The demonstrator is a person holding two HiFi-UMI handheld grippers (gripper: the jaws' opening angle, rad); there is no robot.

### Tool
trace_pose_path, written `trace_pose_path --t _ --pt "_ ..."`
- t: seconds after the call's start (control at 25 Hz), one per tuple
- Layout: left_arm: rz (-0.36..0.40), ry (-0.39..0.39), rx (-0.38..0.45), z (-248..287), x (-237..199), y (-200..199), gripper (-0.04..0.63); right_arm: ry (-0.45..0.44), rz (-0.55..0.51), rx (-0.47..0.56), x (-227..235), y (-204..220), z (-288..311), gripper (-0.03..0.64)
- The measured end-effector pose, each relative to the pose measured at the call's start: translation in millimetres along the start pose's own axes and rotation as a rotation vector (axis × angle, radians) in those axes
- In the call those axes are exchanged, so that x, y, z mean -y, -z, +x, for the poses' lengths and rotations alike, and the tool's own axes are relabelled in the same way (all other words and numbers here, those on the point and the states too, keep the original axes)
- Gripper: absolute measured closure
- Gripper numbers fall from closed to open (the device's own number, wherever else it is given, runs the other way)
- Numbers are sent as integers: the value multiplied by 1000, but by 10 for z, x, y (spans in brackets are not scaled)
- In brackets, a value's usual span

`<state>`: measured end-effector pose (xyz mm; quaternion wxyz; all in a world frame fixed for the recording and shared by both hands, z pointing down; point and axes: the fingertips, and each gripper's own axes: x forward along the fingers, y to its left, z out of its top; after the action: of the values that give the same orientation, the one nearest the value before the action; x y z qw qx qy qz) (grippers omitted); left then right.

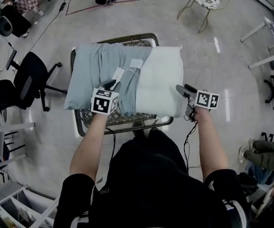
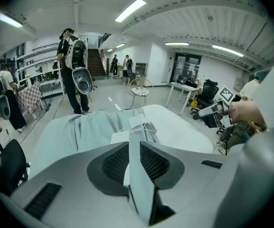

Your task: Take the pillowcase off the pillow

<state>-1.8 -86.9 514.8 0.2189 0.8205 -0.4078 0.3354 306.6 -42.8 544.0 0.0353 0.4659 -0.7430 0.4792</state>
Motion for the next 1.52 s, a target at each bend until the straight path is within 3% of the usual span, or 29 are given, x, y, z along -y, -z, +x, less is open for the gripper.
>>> trace_pose_path --t 0.24,0.44,0.6,0.8,0.92,1.0,1.12,1.4,1.52 --pt "68 42 -19 368 -159 -497 501 25 -37 6 -52 -413 387 262" --pt "99 15 -74 845 -440 -782 488 78 -44 -23 303 -747 737 210" --pt "78 -26 -151 1341 -704 -875 469 100 -35 -58 759 -995 1057 135" --pt "20 -49 -237 1730 -929 -777 449 -3 45 -161 973 -914 1601 18" --pt "23 -48 -252 1809 -1003 -776 449 -158 147 -195 855 -860 1833 9" --pt "25 -46 -264 1842 -1010 -755 449 -228 154 -221 724 -823 1912 9" --pt "40 -52 -293 1887 -993 -717 449 -229 35 -267 571 -824 1962 11" --pt "23 -33 -286 1805 -1003 -758 456 -99 -204 -430 667 -879 1681 11" --pt "19 -27 -282 1774 -984 -781 460 -27 -355 -433 771 -1079 1479 12"
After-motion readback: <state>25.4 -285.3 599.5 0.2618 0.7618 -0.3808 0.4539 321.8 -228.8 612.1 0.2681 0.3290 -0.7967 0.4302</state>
